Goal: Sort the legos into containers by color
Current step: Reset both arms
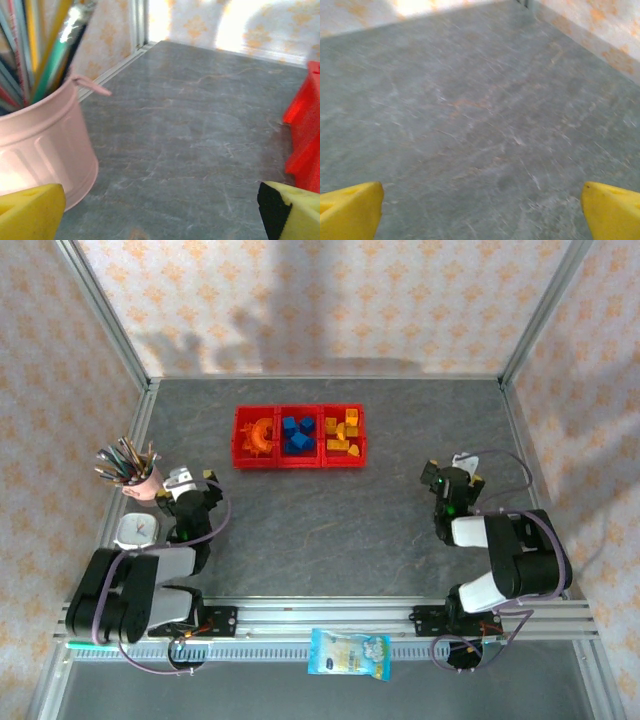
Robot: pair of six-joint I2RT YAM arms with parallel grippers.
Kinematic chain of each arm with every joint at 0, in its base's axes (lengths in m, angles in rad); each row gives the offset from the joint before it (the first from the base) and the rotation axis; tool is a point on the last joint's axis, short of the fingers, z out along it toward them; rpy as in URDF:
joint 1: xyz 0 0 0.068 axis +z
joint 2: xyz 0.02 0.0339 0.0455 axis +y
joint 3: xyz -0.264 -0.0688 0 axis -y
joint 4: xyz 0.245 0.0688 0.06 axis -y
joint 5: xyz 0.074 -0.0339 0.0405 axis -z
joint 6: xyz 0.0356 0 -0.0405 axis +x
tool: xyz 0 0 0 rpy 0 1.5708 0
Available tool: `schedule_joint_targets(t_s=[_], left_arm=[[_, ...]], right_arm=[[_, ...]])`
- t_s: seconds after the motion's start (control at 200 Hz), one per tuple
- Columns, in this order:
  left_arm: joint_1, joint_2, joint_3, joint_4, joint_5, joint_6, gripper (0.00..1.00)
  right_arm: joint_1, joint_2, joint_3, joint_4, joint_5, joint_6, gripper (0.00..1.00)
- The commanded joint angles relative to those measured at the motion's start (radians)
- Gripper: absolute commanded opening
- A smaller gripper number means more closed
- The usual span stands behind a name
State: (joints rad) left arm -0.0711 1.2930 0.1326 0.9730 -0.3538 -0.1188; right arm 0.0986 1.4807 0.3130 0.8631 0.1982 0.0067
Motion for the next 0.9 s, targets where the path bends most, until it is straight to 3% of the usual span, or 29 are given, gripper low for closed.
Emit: schedule_joint_targets(t_s=[0.0, 0.175, 0.265, 0.35, 0.415, 0.495, 0.896], left_arm=[[0.009, 0.059, -0.018, 0.366, 0.097, 0.092, 1.00], [0.027, 0.273, 0.007, 0.553, 0.132, 0.109, 1.00], [0.032, 0.221, 0.087, 0.301, 0.077, 0.053, 1.00], [0.039, 0.255, 0.055, 0.422, 0.085, 0.069, 1.00], [0.039, 0.232, 0.068, 0.356, 0.078, 0.055, 1.00], [0.038, 0.253, 0.055, 0.421, 0.076, 0.068, 1.00], [0.037, 0.247, 0.064, 0.391, 0.110, 0.077, 1.00]], right_arm=[[-0.013, 0.021, -0.105, 0.411, -0.136, -0.084, 1.00], [-0.070, 0.045, -0.078, 0.369, -0.202, -0.041, 1.00], [-0.065, 0.037, -0.081, 0.368, -0.197, -0.046, 1.00], [-0.063, 0.037, -0.080, 0.361, -0.197, -0.046, 1.00], [-0.063, 0.037, -0.079, 0.360, -0.197, -0.047, 1.00], [-0.064, 0.036, -0.078, 0.359, -0.196, -0.047, 1.00], [-0.065, 0.038, -0.075, 0.355, -0.200, -0.046, 1.00]])
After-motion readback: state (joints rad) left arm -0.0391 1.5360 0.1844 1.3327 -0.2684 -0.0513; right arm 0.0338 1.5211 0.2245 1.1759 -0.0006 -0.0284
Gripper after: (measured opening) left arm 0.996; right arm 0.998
